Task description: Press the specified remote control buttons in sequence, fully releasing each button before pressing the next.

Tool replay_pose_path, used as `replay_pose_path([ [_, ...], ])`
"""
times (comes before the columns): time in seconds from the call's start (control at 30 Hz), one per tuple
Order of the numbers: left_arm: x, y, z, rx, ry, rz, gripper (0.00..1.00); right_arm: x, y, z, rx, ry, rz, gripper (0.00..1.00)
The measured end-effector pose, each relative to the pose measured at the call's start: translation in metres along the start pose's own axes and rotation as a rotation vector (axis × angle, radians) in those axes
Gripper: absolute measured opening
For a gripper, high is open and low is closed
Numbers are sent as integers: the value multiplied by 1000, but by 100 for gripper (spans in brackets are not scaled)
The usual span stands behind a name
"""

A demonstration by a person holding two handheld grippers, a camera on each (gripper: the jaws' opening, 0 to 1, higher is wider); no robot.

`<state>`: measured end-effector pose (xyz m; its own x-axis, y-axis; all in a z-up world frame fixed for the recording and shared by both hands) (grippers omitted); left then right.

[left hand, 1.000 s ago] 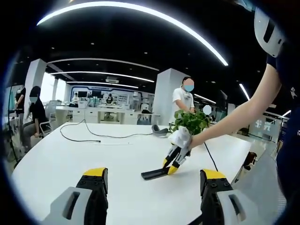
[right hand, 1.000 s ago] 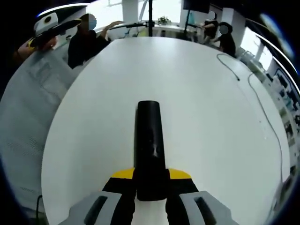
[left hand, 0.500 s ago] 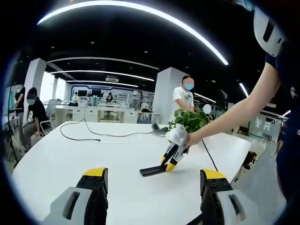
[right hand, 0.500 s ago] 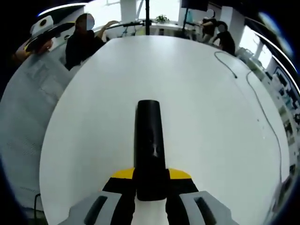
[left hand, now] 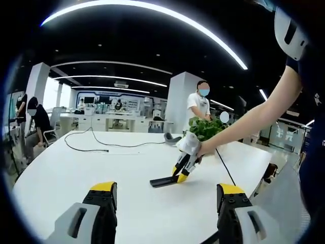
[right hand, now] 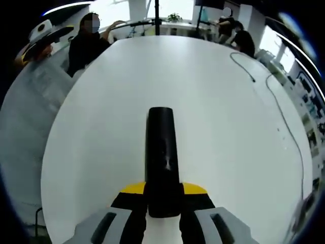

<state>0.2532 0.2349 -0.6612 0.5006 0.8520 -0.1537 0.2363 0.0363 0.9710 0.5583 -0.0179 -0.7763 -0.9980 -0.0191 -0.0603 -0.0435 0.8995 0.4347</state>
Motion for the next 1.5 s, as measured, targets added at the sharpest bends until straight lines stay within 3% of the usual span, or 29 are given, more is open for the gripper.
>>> replay_pose_path([
  [0.67,1,-1,1,9,1,-14,84,-1,3,0,44,-17,7,22],
  [1.03,1,-1,1,14,2,-18,83,5,0,-3,-13,-26,33,23],
  [1.37,1,-1,1,14,1,-22,83,19,-5,-4,-89,-23,68,36],
  [1.5,2,-1,1,13,4,-21,83,27,-4,-1,-163,-61,105,50],
])
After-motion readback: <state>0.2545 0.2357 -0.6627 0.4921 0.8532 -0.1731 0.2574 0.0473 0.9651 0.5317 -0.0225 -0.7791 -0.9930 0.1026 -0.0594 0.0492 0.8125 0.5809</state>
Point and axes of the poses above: the point that each gripper's makers call its tool centre point, and the gripper's own axes: z roughly forward along the fingers, x roughly to its left, y roughly out of its top, the point moved 10 cm from there along -z, roughly backward along the fingers, and after that the axes turned 4 degrees about -y, right-handed, at the moved point
